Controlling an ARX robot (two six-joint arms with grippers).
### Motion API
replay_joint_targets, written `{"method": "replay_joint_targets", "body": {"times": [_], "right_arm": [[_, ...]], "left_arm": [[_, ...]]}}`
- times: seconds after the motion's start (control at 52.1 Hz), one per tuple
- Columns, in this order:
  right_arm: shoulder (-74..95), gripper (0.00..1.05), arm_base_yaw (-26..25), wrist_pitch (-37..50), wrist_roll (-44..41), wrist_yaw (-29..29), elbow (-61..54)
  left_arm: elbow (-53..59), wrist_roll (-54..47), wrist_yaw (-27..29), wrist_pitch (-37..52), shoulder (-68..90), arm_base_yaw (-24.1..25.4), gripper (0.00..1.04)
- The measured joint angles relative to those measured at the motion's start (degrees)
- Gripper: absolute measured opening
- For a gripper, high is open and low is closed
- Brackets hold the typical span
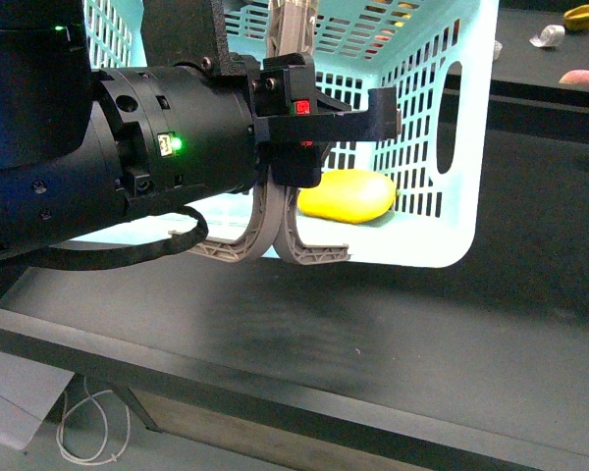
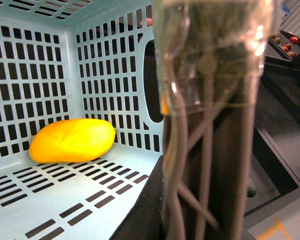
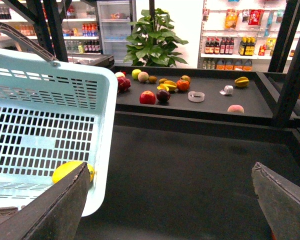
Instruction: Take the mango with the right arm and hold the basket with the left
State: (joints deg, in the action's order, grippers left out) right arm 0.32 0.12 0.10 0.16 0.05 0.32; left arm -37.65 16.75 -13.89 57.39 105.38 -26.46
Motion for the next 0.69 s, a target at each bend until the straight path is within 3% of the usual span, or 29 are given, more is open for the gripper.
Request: {"method": "replay_joint_targets", "body": {"times": [0.192, 0.326, 0.365, 0.691], "right_arm": [[0.00, 0.96, 0.00, 0.00, 0.00, 0.00, 0.00], [0.00, 0.96, 0.00, 0.00, 0.00, -0.13, 0.00], [0.00, 0.96, 0.00, 0.00, 0.00, -0.11, 0.00], [-0.04, 0.96, 0.00, 0.00, 0.00, -0.11, 0.00]], "left_arm": [[0.00, -0.04, 0.35, 0.02, 0.00, -0.02, 0.05], [-0.52, -2.19, 17.07, 1.07, 1.09, -1.79, 0.05], [-1.16, -2.01, 19.41, 1.20, 1.31, -1.75, 0.05], [-10.23, 9.20, 27.06, -1.51, 6.73, 3.08, 0.05]]}}
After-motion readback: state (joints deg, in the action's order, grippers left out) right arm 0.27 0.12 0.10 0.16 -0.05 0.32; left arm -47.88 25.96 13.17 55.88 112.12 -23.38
